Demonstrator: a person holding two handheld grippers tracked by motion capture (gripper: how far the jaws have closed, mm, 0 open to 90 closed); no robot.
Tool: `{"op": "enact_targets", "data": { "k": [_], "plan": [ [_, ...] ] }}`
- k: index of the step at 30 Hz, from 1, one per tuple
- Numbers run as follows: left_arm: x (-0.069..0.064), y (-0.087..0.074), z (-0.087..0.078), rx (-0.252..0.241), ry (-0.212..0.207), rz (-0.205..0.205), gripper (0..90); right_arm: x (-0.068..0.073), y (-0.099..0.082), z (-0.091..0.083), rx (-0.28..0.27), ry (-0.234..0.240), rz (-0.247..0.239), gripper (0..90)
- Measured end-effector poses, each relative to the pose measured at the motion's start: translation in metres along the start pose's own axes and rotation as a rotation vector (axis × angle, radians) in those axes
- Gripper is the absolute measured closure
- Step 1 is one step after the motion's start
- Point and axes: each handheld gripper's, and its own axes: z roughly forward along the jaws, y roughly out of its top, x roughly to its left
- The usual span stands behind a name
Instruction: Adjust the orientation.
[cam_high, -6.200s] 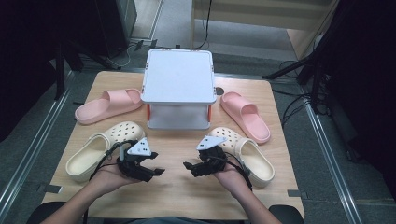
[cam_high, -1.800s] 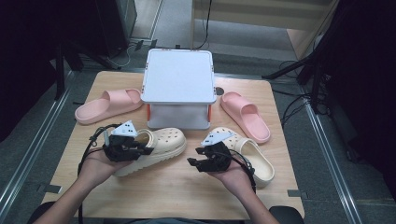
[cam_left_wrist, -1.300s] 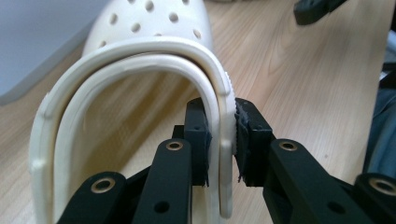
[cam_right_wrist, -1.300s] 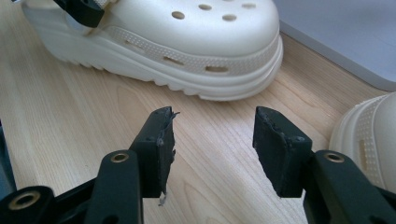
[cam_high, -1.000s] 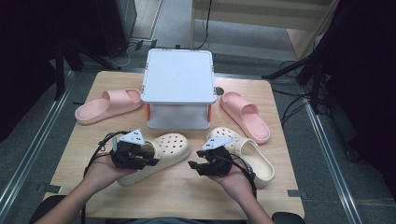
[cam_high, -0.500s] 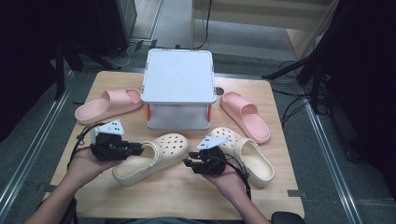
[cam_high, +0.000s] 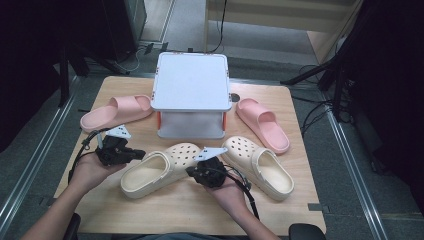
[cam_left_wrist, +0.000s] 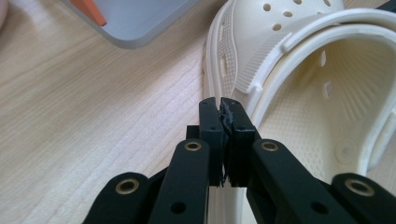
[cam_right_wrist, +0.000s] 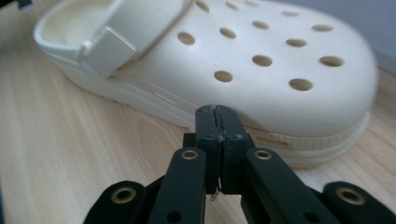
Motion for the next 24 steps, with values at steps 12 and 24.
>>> {"op": "enact_targets", "data": {
  "k": [12, 24],
  "plan": [
    [-0.004, -0.014, -0.005, -0.002, -0.026, -0.055, 88.5, -0.005, 0.004, 0.005, 0.015, 0.023, -0.001, 88.1],
    [-0.019, -0.022, -0.009, 0.012, -0.037, -0.054, 89.1, -0.01, 0.008, 0.006, 0.03, 0.019, 0.006, 86.8]
  ]
}}
